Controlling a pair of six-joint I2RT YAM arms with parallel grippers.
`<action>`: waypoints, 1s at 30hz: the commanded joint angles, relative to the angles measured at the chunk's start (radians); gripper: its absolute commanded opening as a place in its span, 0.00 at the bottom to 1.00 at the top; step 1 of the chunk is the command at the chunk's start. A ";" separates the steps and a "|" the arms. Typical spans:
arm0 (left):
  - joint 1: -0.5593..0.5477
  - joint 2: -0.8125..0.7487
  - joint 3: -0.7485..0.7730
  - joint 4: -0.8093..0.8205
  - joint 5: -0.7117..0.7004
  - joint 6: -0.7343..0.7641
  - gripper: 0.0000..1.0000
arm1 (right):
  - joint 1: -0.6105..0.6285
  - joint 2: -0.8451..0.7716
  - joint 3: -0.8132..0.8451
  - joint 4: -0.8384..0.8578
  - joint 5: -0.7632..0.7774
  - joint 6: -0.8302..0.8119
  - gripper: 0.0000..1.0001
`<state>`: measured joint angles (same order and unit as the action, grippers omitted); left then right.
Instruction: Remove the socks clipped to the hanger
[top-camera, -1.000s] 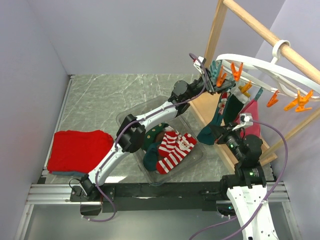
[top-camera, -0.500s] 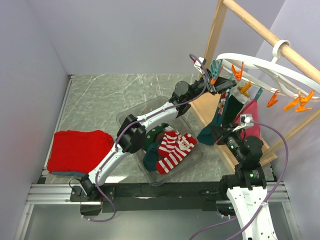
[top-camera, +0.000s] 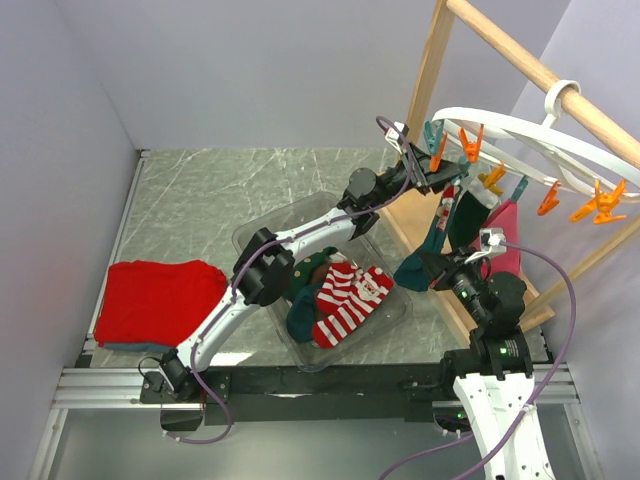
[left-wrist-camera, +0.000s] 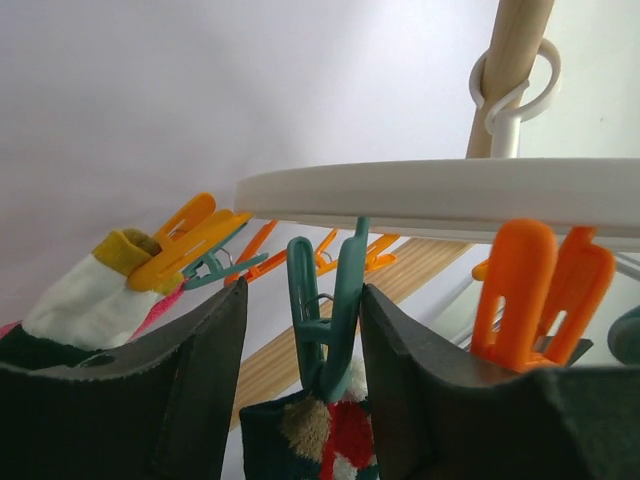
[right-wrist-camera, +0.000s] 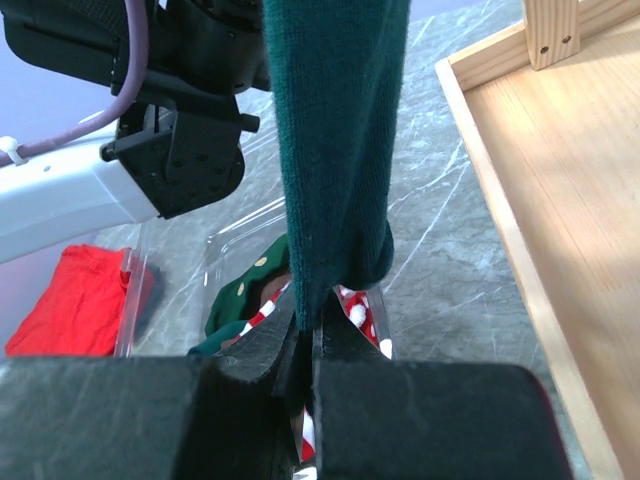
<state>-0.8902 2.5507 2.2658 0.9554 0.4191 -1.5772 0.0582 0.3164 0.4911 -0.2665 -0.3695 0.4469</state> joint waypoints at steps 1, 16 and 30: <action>0.007 -0.070 0.032 0.083 -0.022 -0.044 0.52 | -0.001 -0.003 0.024 -0.036 -0.046 -0.016 0.00; -0.012 -0.044 0.095 0.039 -0.016 -0.055 0.61 | -0.001 -0.013 0.032 -0.048 -0.046 -0.017 0.00; -0.012 -0.064 0.074 0.048 -0.025 -0.050 0.54 | 0.000 -0.019 0.030 -0.045 -0.049 -0.014 0.00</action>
<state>-0.8982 2.5507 2.3119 0.9592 0.4015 -1.6360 0.0582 0.3077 0.4911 -0.2703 -0.3840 0.4469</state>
